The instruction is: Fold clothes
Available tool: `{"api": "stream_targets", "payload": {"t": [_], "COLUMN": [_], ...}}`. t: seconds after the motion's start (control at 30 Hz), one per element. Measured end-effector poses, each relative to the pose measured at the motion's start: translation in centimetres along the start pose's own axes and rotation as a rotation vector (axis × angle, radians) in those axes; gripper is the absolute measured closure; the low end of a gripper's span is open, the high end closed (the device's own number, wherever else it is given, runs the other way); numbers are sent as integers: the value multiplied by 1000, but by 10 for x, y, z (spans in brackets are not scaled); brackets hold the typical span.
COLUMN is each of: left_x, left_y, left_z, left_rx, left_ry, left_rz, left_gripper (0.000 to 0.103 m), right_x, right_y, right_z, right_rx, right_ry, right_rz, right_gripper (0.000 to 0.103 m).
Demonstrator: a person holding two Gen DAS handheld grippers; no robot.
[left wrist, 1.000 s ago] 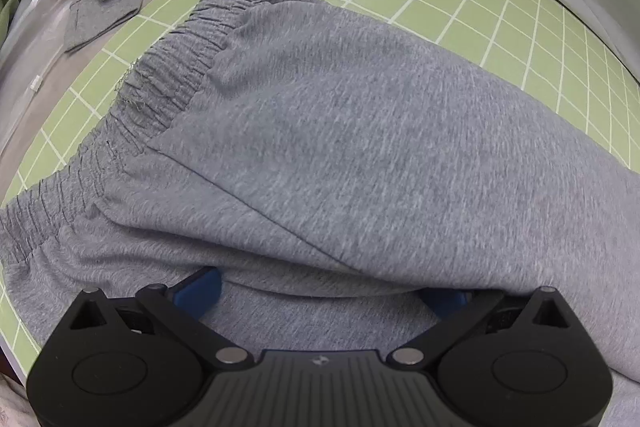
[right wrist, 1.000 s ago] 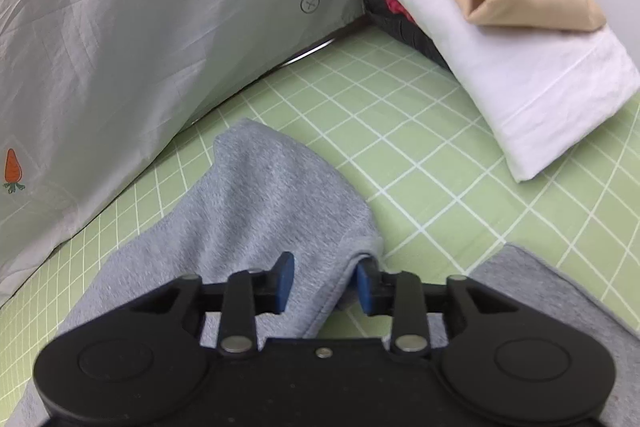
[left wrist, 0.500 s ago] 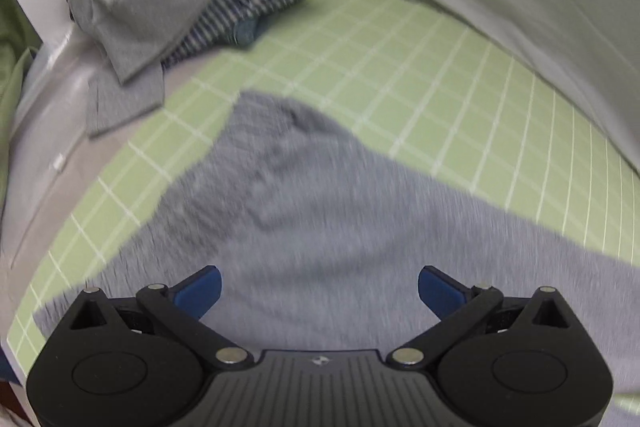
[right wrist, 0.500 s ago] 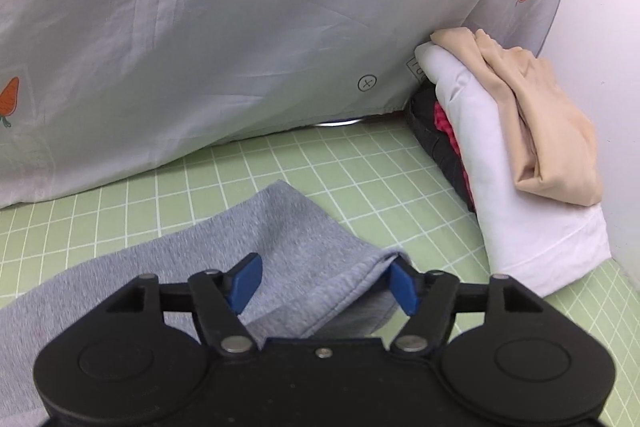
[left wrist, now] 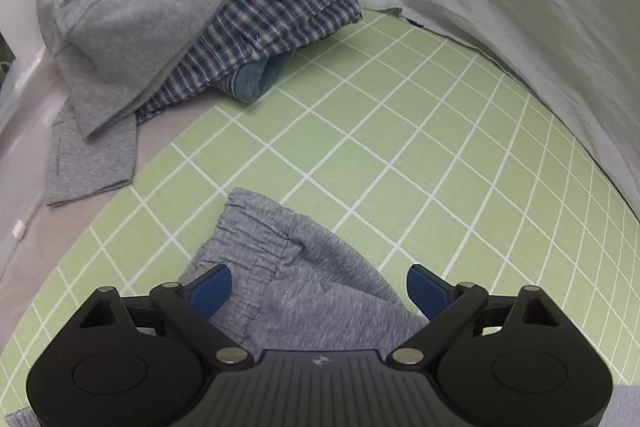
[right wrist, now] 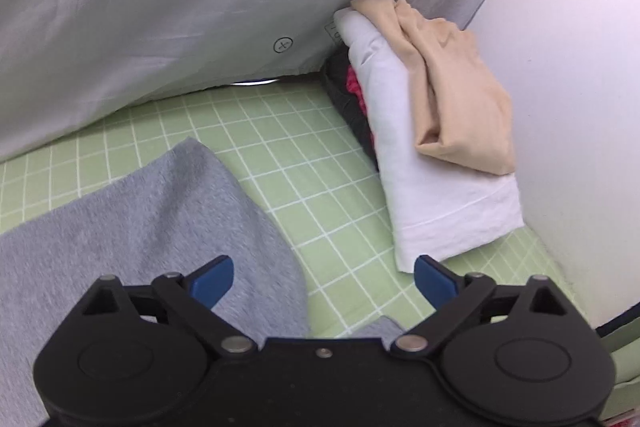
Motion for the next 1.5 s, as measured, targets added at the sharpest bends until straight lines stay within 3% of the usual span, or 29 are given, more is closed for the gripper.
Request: {"api": "stream_targets", "payload": {"t": [0.23,0.3,0.4,0.5,0.57,0.67,0.7,0.8,0.83,0.87,1.0,1.07,1.1,1.17,1.2,1.3,1.4,1.5], "left_x": [11,11,8,-5,-17,-32,-36,-29,-28,-28,-36,-36,-36,-34,-33,-32,-33,-30], "left_y": [-1,-6,-15,-28,-39,-61,-68,-63,-56,-46,-8,5,11,20,23,33,41,46], "left_z": [-4,-7,-14,-29,-41,-59,-65,-60,-56,-51,-26,-14,-9,-1,3,12,21,31], "left_rx": [19,7,-15,-80,-134,-201,-222,-223,-200,-154,-20,7,11,8,7,23,56,66], "left_ry": [-14,-2,33,117,182,273,295,232,218,220,225,207,197,178,169,149,139,113], "left_rz": [-57,-82,-113,-85,-65,-121,-138,-122,-103,-79,-50,-36,-24,-6,-1,12,6,8], "left_gripper": [27,39,84,94,95,94,88,59,40,28,23,23,23,23,23,23,23,23], "right_x": [42,63,95,111,111,104,102,99,98,98,99,100,101,98,96,76,32,-7], "right_y": [-48,-56,-57,-53,-49,-44,-43,-47,-51,-55,-69,-76,-79,-84,-87,-81,-76,-96], "right_z": [-38,-50,-58,-53,-48,-37,-33,-22,-19,-17,-13,-10,-9,-10,-13,-30,-53,-47], "right_rx": [55,65,106,137,145,145,145,128,114,95,37,8,-6,-14,-18,-52,-104,-197], "right_ry": [24,23,-20,-69,-74,-59,-57,-64,-66,-67,-75,-79,-81,-69,-57,51,222,292], "right_rz": [-216,-228,-224,-168,-161,-175,-185,-260,-285,-299,-337,-355,-365,-407,-433,-391,-355,-439], "right_gripper": [5,5,8,15,15,14,14,12,12,12,12,18,30,62,98,101,101,101]}}
Point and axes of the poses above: each gripper's, at about its wrist camera, not at the fingertips, and x roughly the way its jaws point, y to its right, z to its underside, the point moved 8 cm from there along x, roughly the way its jaws point, and after that the axes turned 2 degrees about z, right-handed, at the moved point
